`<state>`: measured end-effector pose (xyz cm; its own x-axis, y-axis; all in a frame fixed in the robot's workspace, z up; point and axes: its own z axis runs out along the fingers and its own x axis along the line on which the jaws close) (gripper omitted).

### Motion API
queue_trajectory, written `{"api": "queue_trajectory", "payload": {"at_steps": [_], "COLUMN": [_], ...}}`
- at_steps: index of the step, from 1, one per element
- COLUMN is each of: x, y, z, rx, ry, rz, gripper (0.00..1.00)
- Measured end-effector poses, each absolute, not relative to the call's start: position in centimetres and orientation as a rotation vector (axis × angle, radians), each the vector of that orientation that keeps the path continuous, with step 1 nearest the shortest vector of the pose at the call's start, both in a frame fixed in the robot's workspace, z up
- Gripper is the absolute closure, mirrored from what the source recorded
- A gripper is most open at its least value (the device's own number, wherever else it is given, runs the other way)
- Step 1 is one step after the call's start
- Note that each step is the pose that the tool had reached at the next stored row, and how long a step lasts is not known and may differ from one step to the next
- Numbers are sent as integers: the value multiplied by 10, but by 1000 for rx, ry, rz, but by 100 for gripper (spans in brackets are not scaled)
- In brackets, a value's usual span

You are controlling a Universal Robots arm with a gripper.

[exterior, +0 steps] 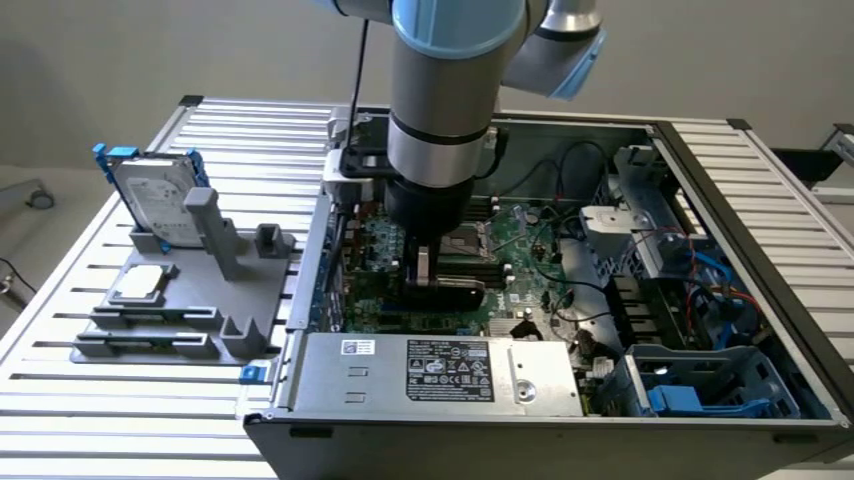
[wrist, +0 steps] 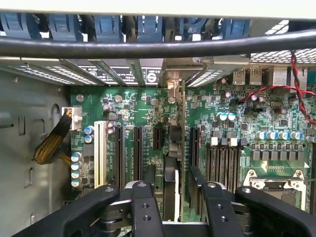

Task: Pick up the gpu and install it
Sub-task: 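Insert the gpu into the slot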

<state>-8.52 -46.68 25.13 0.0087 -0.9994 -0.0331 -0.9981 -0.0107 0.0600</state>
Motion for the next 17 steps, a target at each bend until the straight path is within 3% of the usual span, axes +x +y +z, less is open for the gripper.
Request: {"api": "queue_trajectory", "payload": {"at_steps": [13,16,17], "x": [-85,-85,-85], "y": [-467,-467,-467], "z": [286,290,290], "rx": [2219,2219,2219], "ry": [-2197,-2197,-2197], "rz": [-107,-107,-108], "gripper": [60,69,81]}}
